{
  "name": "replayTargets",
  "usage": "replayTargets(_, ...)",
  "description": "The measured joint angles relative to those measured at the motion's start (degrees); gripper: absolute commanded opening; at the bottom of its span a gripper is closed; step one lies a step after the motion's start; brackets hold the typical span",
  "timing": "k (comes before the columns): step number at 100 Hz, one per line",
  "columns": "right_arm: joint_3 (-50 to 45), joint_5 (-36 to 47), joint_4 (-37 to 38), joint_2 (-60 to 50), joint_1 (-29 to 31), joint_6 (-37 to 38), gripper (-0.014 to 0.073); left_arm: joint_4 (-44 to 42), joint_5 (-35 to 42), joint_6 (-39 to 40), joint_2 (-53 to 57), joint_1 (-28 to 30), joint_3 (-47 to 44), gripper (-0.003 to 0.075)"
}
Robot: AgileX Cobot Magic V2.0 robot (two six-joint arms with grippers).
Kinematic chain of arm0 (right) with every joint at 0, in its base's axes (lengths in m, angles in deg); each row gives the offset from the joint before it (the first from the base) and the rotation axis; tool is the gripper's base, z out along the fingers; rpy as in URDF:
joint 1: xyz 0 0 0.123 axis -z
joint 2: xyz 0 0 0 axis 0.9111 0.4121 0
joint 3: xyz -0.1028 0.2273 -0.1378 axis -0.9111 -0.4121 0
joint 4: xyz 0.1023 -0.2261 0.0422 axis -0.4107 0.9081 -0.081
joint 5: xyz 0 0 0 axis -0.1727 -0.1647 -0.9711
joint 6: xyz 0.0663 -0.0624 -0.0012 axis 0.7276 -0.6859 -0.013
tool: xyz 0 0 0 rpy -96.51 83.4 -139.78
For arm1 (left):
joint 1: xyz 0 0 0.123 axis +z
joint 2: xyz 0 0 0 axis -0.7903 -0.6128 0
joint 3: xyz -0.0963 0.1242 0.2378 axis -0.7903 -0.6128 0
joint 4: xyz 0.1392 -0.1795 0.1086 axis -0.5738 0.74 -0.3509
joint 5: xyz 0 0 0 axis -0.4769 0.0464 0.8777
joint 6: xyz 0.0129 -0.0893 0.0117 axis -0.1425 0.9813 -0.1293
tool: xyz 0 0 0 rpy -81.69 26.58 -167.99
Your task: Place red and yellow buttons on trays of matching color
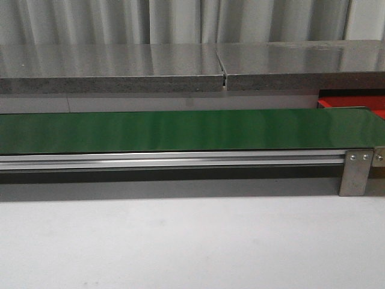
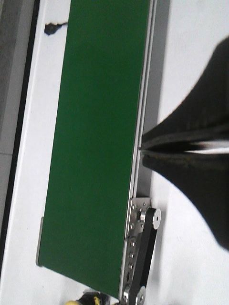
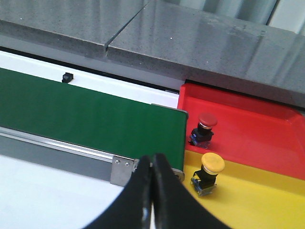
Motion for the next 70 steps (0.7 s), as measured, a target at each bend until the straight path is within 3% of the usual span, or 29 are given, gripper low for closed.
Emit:
replayTargets(12, 0.0, 0.0, 0.0, 0.0, 0.0, 0.0, -0.0068, -0.1, -0.6, 0.0, -6.1, 3.8, 3.5, 0.0083)
replayTargets(28, 0.0, 0.0, 0.0, 0.0, 0.0, 0.0, -0.0068, -0.3, -4.1, 0.0, -12.6, 9.0, 8.0, 0.0388)
replayTargets(34, 0.0, 0.0, 0.0, 0.0, 0.0, 0.0, -0.0068, -0.4, -5.0, 0.0, -14.3, 11.0, 9.6, 0.0453)
replayTargets(70, 0.0, 0.0, 0.0, 0.0, 0.0, 0.0, -0.0068, -0.4, -14.8, 0.0, -23.5, 24.4, 15.9, 0.0461)
